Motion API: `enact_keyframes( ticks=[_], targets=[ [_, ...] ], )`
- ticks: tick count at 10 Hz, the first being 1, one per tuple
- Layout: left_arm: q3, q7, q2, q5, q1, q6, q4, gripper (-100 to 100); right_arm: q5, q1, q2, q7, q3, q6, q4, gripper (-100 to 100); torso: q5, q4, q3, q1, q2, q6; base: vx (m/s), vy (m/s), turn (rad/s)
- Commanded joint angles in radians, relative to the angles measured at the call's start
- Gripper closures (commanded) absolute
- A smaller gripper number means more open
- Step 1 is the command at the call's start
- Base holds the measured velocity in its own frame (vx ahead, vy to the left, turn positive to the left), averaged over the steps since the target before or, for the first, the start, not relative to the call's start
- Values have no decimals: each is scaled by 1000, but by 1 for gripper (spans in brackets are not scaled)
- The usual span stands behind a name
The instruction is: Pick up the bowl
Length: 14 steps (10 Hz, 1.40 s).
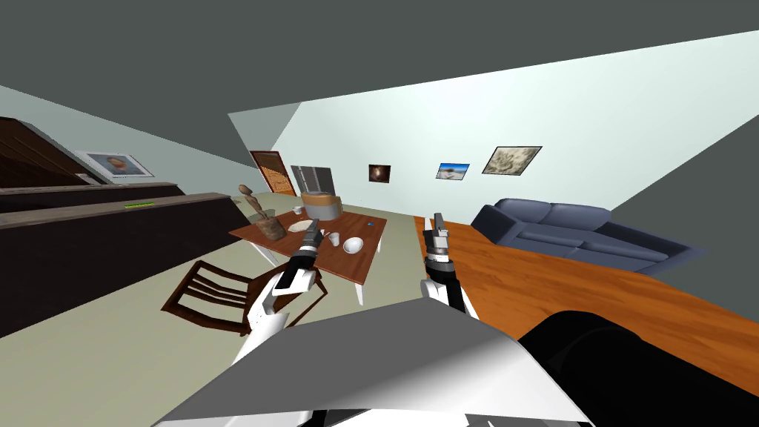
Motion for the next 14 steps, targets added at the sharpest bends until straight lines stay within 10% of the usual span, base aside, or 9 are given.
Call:
enact_keyframes(
  ticks=[1, 14],
  targets=[
    [-2, 16, 5, 4, -50, 50, 50, -100, 0, 0, 0, 0, 0, 0, 0, 0, 0, 0, 0, 0, 0, 0, -19, 51, -72],
    [-31, 84, -4, 28, -261, 364, 296, -100, 0, 0, 0, 0, 0, 0, 0, 0, 0, 0, 0, -1, -1, 0, -8, 45, -59]
  ],
)
